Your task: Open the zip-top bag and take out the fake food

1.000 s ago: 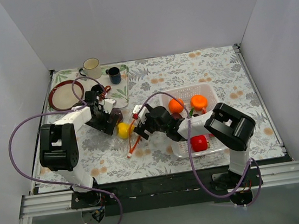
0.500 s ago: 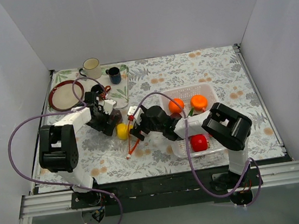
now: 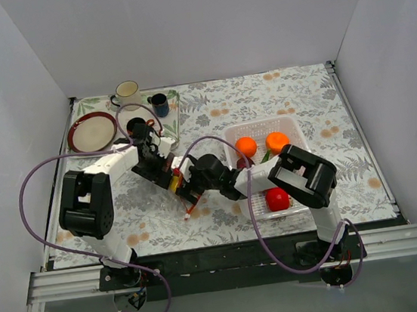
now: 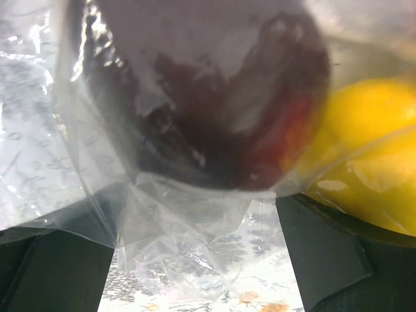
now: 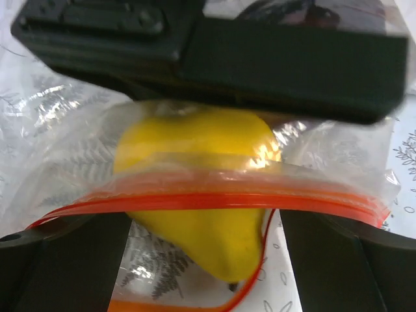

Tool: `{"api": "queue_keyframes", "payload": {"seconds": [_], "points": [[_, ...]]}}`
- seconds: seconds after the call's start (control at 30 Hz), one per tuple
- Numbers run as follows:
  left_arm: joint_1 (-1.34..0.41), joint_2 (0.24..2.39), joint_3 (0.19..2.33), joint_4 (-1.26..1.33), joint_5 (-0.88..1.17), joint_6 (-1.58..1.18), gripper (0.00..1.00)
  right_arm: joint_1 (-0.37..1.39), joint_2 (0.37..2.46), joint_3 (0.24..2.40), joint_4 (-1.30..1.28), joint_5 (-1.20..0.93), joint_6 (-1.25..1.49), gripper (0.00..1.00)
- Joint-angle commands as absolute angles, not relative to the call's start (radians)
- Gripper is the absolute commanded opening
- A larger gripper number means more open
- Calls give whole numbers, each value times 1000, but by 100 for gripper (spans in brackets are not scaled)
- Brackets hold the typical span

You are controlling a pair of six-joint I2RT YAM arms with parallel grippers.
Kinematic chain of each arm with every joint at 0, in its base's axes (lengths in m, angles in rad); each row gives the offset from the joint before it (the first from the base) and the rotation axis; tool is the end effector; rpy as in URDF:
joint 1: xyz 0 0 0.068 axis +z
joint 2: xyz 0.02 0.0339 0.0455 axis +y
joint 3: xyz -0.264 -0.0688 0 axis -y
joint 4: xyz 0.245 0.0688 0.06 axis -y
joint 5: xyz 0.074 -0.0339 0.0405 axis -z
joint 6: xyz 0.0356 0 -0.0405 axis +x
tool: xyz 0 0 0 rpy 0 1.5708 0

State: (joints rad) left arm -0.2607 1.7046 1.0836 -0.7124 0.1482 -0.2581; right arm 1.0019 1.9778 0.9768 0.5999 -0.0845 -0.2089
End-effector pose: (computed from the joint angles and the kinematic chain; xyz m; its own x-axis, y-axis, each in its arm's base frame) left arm 0.3031 -0.0863 0.1752 -0.9816 0.0006 -0.1907 0.0392 0.9793 -0.1988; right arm 0.2172 0.3453 0.1393 -0.0230 -0.4195 -0.9074 -0.9058 0.3929 -0.1587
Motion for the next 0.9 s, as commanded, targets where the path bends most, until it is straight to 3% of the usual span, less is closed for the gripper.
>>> {"api": "queue_keyframes", "payload": {"seconds": [0.0,0.13,0.23,0.27,0.37,0.5,0.57,0.87], "points": [[-301,1654,1094,-742,187,-290,98,1035,1970,974,640,-51,-186,99],[-302,1658,1048,-726,170,-285,98,1035,1916,916,663,-32,-173,97],[-302,1658,1031,-704,146,-285,98,1035,1887,907,623,-29,-169,83],[-302,1655,1023,-695,126,-285,98,1035,1881,910,605,-17,-163,70],[-298,1655,1014,-674,95,-284,98,1037,1827,894,536,-5,-141,42],[-273,1687,997,-676,86,-282,98,1035,1697,835,485,78,-86,17],[-262,1686,980,-655,74,-276,98,1035,1608,809,453,115,-48,13],[-218,1690,963,-618,64,-265,98,1022,1319,726,241,331,43,13]]}}
